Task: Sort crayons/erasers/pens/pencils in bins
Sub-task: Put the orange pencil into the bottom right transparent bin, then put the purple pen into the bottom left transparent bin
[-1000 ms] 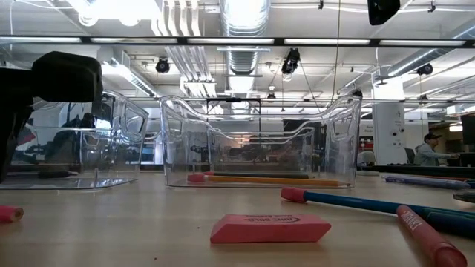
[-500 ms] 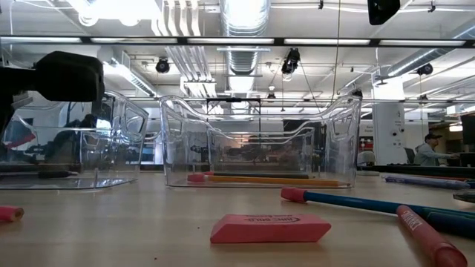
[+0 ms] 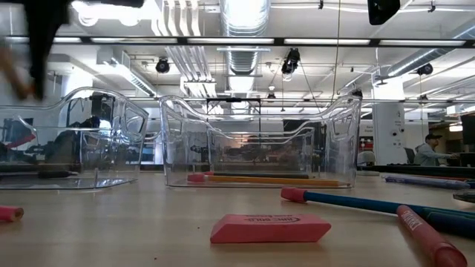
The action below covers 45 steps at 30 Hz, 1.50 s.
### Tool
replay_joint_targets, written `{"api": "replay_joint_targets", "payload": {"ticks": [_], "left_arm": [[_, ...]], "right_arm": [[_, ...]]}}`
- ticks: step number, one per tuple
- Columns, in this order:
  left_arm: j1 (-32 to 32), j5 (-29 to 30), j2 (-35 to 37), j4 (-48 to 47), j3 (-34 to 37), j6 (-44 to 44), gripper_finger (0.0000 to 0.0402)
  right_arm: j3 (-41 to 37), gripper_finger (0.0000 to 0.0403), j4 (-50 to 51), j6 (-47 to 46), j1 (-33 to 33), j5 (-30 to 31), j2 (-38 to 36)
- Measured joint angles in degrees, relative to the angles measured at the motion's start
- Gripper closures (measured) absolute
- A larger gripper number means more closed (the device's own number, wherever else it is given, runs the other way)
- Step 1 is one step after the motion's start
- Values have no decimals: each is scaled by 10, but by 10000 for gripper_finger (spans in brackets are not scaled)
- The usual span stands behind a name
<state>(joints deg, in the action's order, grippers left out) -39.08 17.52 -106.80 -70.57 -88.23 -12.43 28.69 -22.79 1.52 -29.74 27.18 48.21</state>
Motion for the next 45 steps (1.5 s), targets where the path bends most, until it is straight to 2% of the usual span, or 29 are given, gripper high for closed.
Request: {"api": "replay_joint_targets", "payload": {"ticks": [5,11,17,23,29,35,40,45], "left_arm": [[58,18,52,3,-57,108,393],[158,23,88,61,-64,121,393],[261,-24,55,77,-59,98,393],[325,-79,7,82,-47,80,393],[345,-98,-26,81,-42,58,378],[345,-95,-23,87,-43,56,309],[345,-80,2,82,-54,63,253],[331,-78,74,111,-58,95,240]], "right_arm": [[0,250,-1,0,0,0,0],[0,250,-2,0,0,0,0],[0,250,-3,0,0,0,0],[0,250,-2,2,0,0,0],[0,250,-1,6,0,0,0],[0,250,-1,7,0,0,0],[0,250,0,0,0,0,0],[0,250,2,0,0,0,0]]}}
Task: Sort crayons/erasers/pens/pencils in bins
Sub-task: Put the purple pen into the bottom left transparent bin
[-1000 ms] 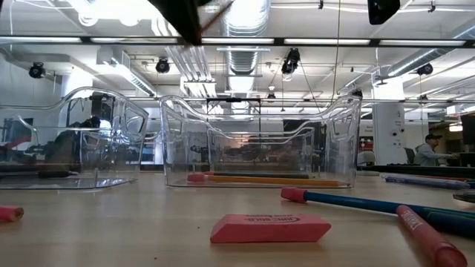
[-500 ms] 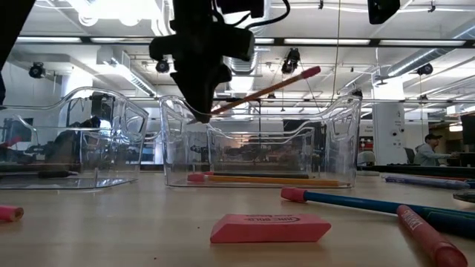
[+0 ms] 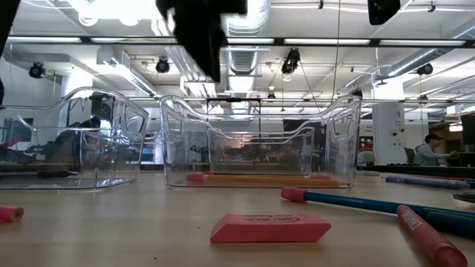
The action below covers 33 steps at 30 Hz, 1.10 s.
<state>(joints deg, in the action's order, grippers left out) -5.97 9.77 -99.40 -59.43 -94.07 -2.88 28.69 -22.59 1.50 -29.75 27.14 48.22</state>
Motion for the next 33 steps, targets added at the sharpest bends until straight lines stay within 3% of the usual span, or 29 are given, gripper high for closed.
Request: {"api": "replay_joint_targets", "payload": {"ticks": [6,12,18,27,33], "left_arm": [[-52,37,133,172,77,1,261],[-99,75,262,404,262,-17,282],[-107,79,361,575,437,26,290],[-107,75,454,775,596,38,291],[-106,79,471,793,641,40,291]], "right_arm": [[0,250,0,0,0,0,0],[0,250,0,0,0,0,0],[0,250,0,0,0,0,0],[0,250,3,3,0,30,0],[0,250,36,-24,0,31,0]]}}
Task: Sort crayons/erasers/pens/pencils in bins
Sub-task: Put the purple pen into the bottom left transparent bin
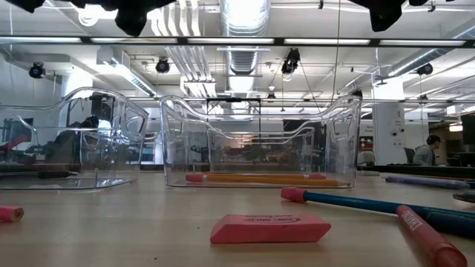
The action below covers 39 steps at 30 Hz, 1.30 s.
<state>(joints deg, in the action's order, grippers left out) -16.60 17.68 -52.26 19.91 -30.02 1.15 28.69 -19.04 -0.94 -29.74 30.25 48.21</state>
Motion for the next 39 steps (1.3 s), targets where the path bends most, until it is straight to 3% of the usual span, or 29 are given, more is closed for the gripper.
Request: {"api": "replay_joint_targets", "payload": {"ticks": [2,6,13,22,25,31,39], "left_arm": [[0,3,-8,31,10,1,291],[0,4,-26,112,23,-5,291],[0,4,-63,127,24,0,291],[0,4,-99,166,24,-18,291],[0,4,-98,182,19,-46,291],[0,4,-83,221,7,-93,291],[0,4,-39,239,-16,-107,291]], "right_arm": [[-1,250,9,-17,0,15,0],[-2,250,48,-58,0,105,0],[38,250,205,-171,19,226,-1],[82,250,543,-466,100,202,-1],[85,250,608,-533,113,180,-1],[65,250,620,-575,130,125,0],[34,250,615,-628,129,122,20]]}}
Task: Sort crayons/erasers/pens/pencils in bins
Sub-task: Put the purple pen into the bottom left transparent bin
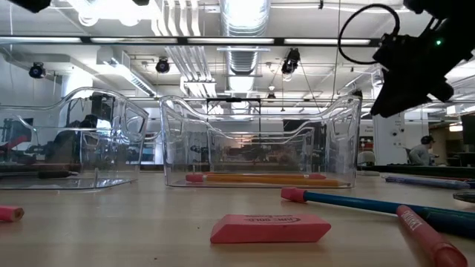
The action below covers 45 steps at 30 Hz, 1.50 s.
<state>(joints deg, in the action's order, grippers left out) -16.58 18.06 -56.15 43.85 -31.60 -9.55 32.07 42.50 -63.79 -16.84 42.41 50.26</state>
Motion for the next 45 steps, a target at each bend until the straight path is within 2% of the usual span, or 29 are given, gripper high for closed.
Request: {"api": "replay_joint_targets", "payload": {"ticks": [9,19,31,37,41,45], "left_arm": [[-1,-15,26,-16,-3,27,291],[-4,-22,51,-59,-3,32,291],[-4,-23,48,-58,-3,32,291],[-4,-23,48,-58,-3,32,291],[-4,-23,48,-58,-3,32,291],[-4,-23,48,-58,-3,32,291]], "right_arm": [[-14,250,-20,-81,0,-27,66],[-14,250,-32,-142,0,-95,169],[-17,250,-87,-136,0,-129,221],[-44,251,-155,-140,0,-139,244],[-48,265,-173,-146,0,-131,270],[-45,306,-181,-151,0,-131,290]]}}
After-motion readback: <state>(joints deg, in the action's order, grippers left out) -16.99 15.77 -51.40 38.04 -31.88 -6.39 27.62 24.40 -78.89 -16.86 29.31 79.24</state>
